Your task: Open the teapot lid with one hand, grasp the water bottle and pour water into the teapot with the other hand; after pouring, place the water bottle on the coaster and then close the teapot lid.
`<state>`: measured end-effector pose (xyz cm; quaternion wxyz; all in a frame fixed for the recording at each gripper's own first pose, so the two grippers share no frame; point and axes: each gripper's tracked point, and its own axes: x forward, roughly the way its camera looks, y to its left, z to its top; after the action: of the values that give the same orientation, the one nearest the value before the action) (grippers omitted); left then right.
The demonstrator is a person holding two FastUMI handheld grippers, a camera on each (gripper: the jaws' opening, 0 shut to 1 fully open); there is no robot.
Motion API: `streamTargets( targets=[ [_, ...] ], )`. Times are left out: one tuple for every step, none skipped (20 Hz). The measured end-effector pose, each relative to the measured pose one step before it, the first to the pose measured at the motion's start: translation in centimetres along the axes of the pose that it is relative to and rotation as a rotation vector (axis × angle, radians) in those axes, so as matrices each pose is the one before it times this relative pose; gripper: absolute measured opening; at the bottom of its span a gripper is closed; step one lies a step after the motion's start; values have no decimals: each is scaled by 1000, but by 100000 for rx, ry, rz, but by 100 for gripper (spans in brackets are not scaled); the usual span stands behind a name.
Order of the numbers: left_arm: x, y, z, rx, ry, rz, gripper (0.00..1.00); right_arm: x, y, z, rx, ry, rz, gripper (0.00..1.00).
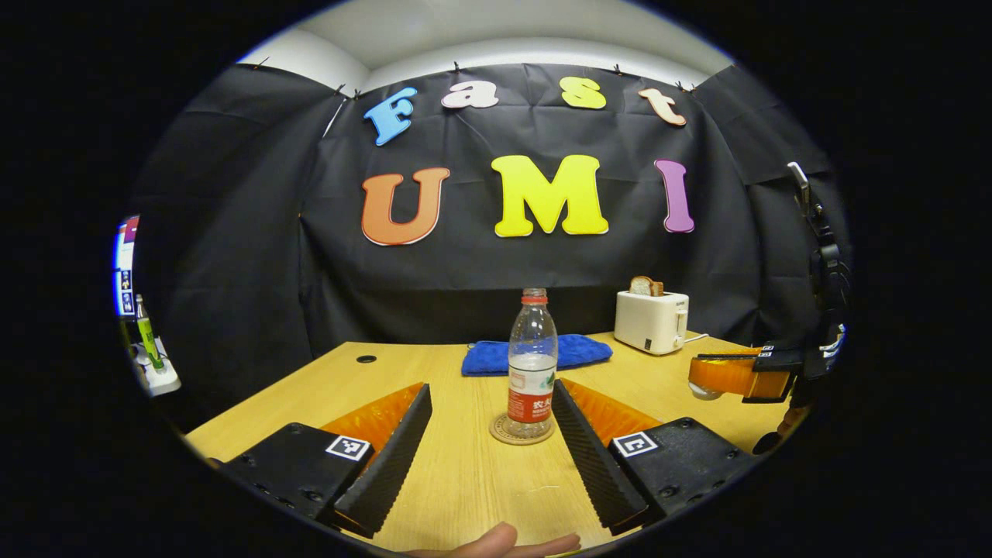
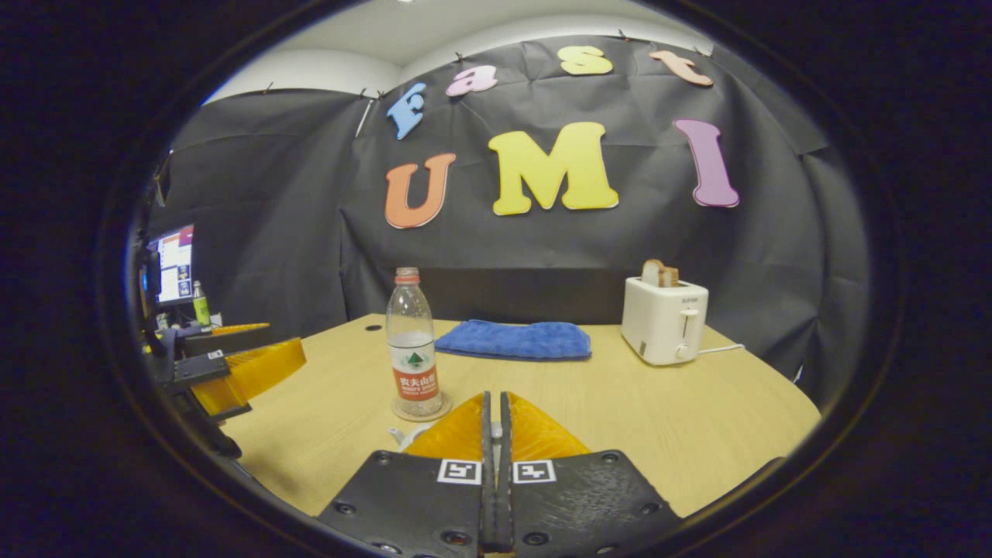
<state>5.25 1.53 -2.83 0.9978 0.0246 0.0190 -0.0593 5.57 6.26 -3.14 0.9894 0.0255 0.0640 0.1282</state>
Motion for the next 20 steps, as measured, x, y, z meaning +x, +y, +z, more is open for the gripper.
streamTargets(
  targets=[
    [-85,700,17,-251,31,1003,98,588,511,-224,5,400,459,0],
    [-118,306,-142,-1639,529,162,98,507,525,-379,132,746,838,0],
    [-235,145,-49,-2237,396,-883,98,549,461,-374,-66,857,614,0],
    [-16,-19,71,-1588,218,-875,98,480,384,-343,-300,873,297,0],
    [-91,313,189,-765,-53,697,98,510,389,-344,-501,984,256,0],
    [-159,536,194,-196,-249,720,98,427,257,-263,-371,854,275,0],
    [-141,199,147,-254,-593,52,97,416,349,-310,-281,846,449,0],
    [-127,-27,201,-72,-363,-377,98,379,335,-170,-136,681,684,0],
    [-59,6,101,32,86,-123,93,310,431,-173,-76,602,805,0],
    [83,31,9,186,-109,-51,98,357,372,-53,29,440,800,0],
    [-149,-91,193,225,-500,-410,98,251,274,-52,253,-45,390,0],
    [-104,-2,204,323,-491,-387,98,179,238,-19,225,178,186,0],
    [-3,33,64,476,-113,-29,98,149,245,-53,-235,185,344,2],
    [-85,3,-103,543,-23,73,98,115,135,32,-427,67,72,2],
    [-32,-49,19,535,-20,11,98,171,32,-12,-501,-118,-84,2],
    [85,-8,63,331,-36,-155,98,207,31,36,-515,122,-7,2],
    [55,-103,-135,63,282,-629,98,141,15,-148,-337,372,-173,2],
    [-21,-282,-46,-348,115,-946,93,101,-36,-119,38,724,-476,2],
    [10,-165,-14,-487,69,-768,93,118,46,-209,54,715,8,2],
    [-22,-135,-77,-943,-135,-1163,98,81,155,-150,-61,695,359,3]
  ],
)
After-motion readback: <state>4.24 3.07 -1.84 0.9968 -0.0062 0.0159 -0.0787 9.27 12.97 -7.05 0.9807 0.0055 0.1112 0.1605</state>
